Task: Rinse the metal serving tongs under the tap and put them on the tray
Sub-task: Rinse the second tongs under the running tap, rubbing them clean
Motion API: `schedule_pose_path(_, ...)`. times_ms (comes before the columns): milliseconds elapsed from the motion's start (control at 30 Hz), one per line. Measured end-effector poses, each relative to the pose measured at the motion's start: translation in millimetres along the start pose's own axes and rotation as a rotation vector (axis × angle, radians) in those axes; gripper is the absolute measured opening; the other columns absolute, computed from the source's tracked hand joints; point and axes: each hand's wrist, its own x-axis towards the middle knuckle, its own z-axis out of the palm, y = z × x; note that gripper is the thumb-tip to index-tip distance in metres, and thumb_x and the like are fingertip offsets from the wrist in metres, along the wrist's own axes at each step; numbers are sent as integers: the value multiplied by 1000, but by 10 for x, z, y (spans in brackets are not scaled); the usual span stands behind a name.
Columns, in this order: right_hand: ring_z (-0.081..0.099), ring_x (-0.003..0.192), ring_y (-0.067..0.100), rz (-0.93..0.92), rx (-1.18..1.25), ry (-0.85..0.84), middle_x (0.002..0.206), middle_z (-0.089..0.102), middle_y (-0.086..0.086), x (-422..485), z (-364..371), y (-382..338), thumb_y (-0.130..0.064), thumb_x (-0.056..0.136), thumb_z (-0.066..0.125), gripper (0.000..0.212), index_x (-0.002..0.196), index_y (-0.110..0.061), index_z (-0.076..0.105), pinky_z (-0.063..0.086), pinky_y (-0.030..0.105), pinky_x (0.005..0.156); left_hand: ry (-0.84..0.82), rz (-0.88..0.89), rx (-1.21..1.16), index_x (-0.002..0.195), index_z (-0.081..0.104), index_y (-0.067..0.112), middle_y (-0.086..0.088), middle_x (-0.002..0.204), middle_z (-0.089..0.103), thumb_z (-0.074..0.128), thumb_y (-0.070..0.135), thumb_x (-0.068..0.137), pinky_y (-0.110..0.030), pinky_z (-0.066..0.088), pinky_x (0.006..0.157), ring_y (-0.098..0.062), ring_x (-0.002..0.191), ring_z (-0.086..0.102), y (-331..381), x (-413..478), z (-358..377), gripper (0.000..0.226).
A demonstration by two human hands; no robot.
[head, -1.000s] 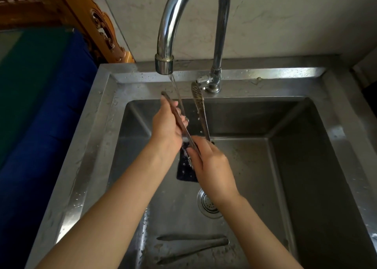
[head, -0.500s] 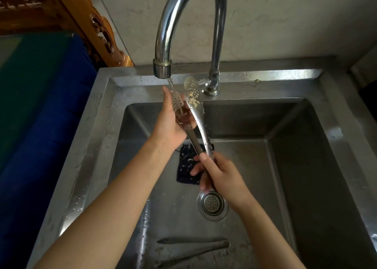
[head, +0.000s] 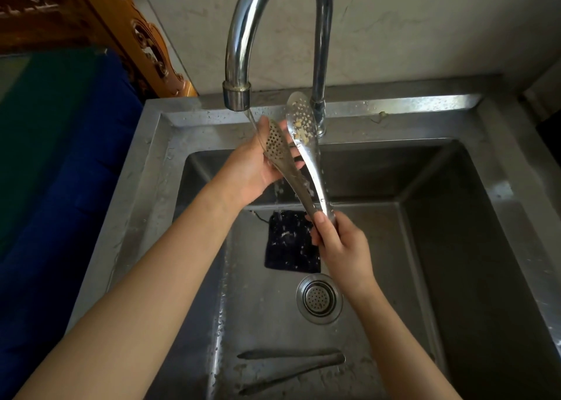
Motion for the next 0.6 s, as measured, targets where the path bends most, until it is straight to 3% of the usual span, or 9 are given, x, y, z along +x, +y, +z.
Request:
schedule_pose_path(233, 37, 45, 12, 20, 149, -105, 53, 47, 1, 129, 4, -43, -40, 88, 54, 42, 69, -2, 54, 30, 19, 42, -20, 81, 78, 131, 49, 8, -12, 129, 59, 32, 43, 97, -34, 57, 78, -26, 113, 60, 137, 6, 9, 52)
schedule_pose_path(300, 35, 44, 9, 29, 234, -146, 55, 48, 1, 226, 32, -54, -40, 88, 55, 42, 74, -1, 57, 28, 17, 40, 7, 108, 45, 129, 51, 7, -15, 127, 59, 34, 41, 97, -33, 57, 76, -28, 107, 61, 204, -13, 29, 50)
schedule_pose_path(400, 30, 41, 11, 23, 333, -209, 61, 44, 16, 383, 99, -55, -48, 83, 55, 55, 83, 6, 59, 23, 17, 37, 88, 141, 45, 125, 53, 9, -12, 120, 65, 40, 35, 97, -31, 59, 68, -23, 95, 68, 306, -24, 41, 41)
schedule_pose_path(500, 28, 37, 8, 60, 441, -294, 56, 50, 3, 510, 210, -34, -55, 80, 53, 52, 85, -6, 68, 21, 16, 34, 173, 180, 123, 124, 54, 8, -7, 108, 70, 45, 34, 95, -32, 59, 67, -19, 84, 71, 387, -42, 26, 39)
schedule_pose_path(600, 28, 34, 5, 139, 529, -384, 53, 53, -5, 583, 332, -10, -61, 78, 51, 50, 85, -16, 72, 20, 13, 33, 231, 230, 214, 110, 58, 13, -4, 105, 68, 57, 31, 90, -32, 59, 70, -18, 87, 70, 423, -69, -9, 27)
